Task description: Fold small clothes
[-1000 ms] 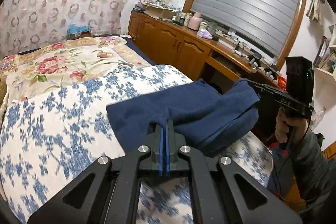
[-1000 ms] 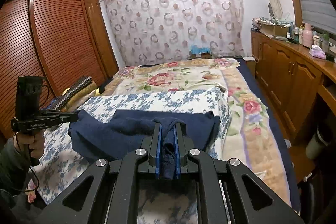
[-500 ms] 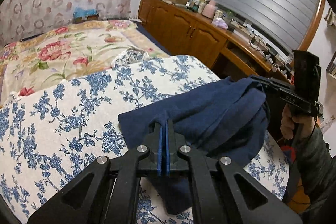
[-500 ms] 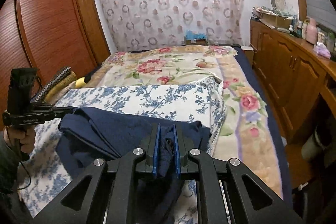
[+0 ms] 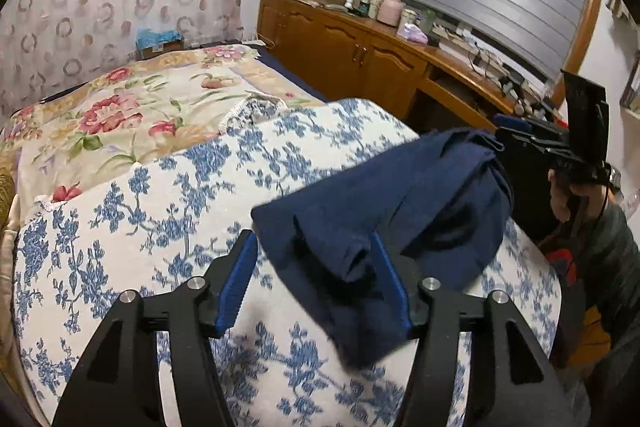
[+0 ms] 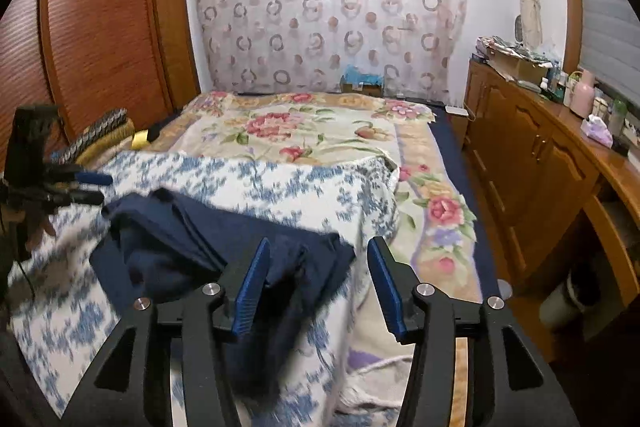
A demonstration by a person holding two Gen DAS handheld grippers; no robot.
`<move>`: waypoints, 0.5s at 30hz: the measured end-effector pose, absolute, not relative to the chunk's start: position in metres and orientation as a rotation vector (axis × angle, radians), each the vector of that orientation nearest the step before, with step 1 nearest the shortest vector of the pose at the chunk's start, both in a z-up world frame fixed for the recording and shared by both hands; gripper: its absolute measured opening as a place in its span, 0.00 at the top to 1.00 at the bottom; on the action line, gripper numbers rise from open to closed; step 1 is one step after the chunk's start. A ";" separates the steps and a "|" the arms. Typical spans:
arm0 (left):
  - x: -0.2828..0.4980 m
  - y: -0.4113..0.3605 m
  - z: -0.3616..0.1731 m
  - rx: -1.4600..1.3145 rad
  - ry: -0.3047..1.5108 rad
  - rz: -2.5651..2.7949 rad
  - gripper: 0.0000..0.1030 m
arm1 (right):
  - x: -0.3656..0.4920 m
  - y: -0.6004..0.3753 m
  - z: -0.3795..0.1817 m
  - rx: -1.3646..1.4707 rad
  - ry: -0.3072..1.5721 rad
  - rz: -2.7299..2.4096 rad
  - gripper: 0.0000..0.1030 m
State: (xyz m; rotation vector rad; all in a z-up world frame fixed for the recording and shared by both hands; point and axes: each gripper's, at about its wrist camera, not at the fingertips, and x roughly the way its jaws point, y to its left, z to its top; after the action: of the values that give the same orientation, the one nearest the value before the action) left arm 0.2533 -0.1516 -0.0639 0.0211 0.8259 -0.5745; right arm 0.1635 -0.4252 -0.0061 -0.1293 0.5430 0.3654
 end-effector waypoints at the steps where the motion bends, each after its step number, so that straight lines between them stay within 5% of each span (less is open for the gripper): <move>1: 0.253 -0.151 -0.067 0.028 0.833 -0.574 0.41 | 0.161 -0.427 -0.007 -0.140 0.551 0.366 0.48; 15: 0.257 -0.177 -0.088 0.068 0.887 -0.637 0.41 | 0.173 -0.410 0.006 -0.143 0.612 0.451 0.48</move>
State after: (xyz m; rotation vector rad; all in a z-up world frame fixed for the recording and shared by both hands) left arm 0.2568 -0.1769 -0.0879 0.0683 0.8870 -0.6372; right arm 0.1730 -0.4104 0.0064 -0.1429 0.6125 0.4506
